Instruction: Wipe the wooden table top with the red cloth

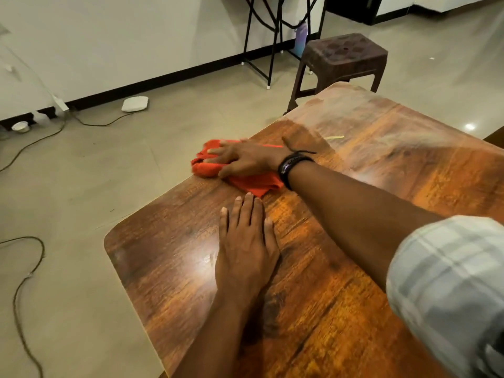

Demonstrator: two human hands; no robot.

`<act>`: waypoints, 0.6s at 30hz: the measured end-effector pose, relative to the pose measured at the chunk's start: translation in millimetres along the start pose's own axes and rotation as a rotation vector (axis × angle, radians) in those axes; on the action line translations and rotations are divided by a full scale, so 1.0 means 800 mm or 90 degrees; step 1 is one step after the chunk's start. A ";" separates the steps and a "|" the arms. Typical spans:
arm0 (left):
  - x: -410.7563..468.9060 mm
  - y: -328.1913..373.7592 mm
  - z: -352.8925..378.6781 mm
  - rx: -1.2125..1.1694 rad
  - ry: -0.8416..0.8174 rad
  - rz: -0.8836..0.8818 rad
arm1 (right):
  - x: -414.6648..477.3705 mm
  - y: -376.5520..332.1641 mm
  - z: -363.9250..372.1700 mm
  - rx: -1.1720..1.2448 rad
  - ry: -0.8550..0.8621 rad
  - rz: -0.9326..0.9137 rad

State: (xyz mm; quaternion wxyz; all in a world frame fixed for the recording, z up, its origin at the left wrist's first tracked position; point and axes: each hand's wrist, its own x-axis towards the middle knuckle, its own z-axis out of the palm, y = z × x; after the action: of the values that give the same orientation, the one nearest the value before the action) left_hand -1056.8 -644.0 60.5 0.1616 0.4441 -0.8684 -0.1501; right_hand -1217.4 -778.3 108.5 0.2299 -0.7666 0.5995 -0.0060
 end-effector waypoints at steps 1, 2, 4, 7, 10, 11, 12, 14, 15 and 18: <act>-0.001 -0.001 -0.001 0.000 0.006 0.006 | 0.011 -0.026 0.006 -0.002 -0.023 -0.049; -0.001 -0.003 -0.001 0.003 0.013 0.015 | 0.020 -0.049 0.016 -0.008 -0.043 -0.094; -0.002 -0.007 -0.001 -0.001 0.019 0.041 | 0.033 -0.077 0.034 -0.029 -0.064 -0.157; -0.002 -0.006 -0.002 -0.004 0.029 0.052 | 0.028 -0.069 0.036 -0.025 -0.045 -0.190; -0.002 -0.003 -0.003 -0.014 0.044 0.032 | 0.006 -0.017 0.020 -0.007 0.017 -0.126; -0.003 -0.002 -0.004 -0.014 0.042 0.028 | -0.006 0.008 0.014 0.000 0.052 -0.083; -0.003 -0.002 -0.004 -0.016 0.036 0.025 | -0.020 0.034 0.009 0.003 0.085 -0.034; -0.002 -0.002 -0.003 -0.024 0.025 0.020 | -0.054 0.085 0.004 -0.002 0.142 0.060; -0.001 -0.002 -0.003 -0.028 0.025 0.019 | -0.071 0.109 0.003 -0.002 0.167 0.105; -0.001 -0.003 -0.001 -0.027 0.020 0.019 | -0.113 0.169 0.004 -0.012 0.241 0.243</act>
State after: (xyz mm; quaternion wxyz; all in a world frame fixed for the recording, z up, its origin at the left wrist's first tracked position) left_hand -1054.2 -644.5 60.3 0.1866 0.4302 -0.8688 -0.1589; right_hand -1366.0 -718.1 81.3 0.1035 -0.6267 0.7658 -0.1006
